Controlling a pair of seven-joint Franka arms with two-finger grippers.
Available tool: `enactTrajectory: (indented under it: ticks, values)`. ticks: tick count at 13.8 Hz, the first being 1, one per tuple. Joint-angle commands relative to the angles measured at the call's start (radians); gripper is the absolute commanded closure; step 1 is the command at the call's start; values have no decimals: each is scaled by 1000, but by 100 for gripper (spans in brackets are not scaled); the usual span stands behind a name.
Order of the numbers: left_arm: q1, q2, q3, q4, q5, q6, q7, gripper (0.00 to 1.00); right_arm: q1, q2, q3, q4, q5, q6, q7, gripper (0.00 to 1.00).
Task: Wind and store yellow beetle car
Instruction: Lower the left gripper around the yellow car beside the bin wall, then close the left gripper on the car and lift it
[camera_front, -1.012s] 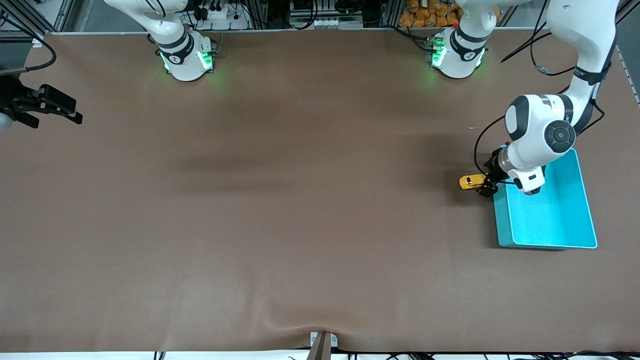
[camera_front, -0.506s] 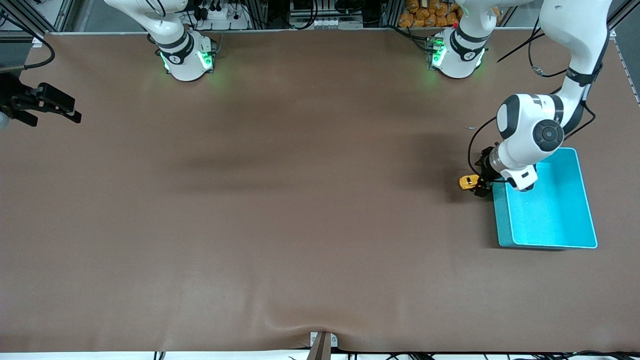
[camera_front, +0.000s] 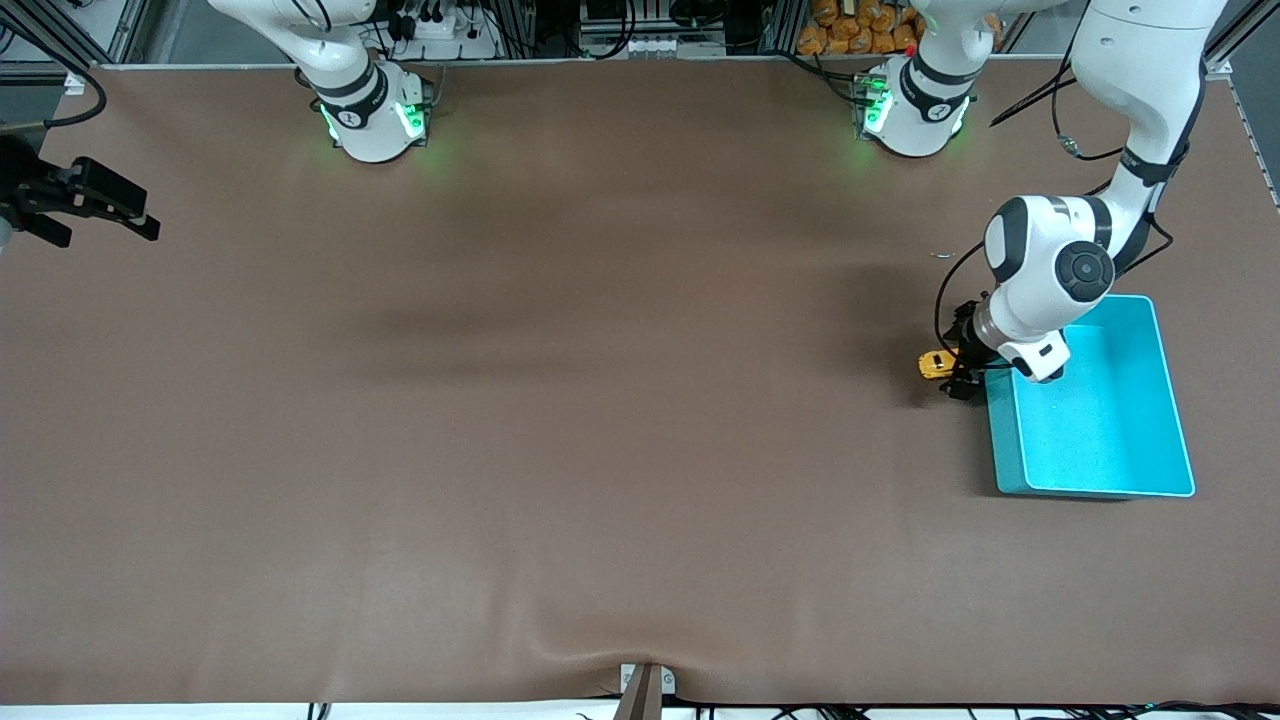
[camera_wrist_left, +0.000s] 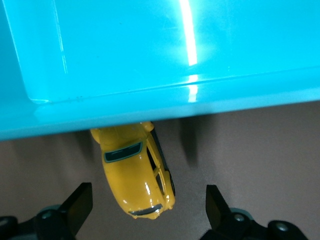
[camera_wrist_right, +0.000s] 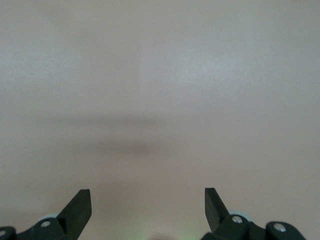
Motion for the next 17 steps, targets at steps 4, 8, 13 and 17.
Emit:
enactTrajectory:
  ticks: [4,8,13,17]
  values:
    - [7,27,2,-13,-18,64,-7,0,-8,-21,7,-10,-6,-7,15,0]
    - [16,29,2,-14,-13,70,-10,82,-10,-18,7,-8,-8,-9,13,0]
    - [7,4,-2,-16,-9,65,-3,100,-10,-18,7,-7,-8,-9,15,0]
    - [-104,-48,-13,-5,48,58,5,100,-10,-16,7,-5,-8,-9,16,0]
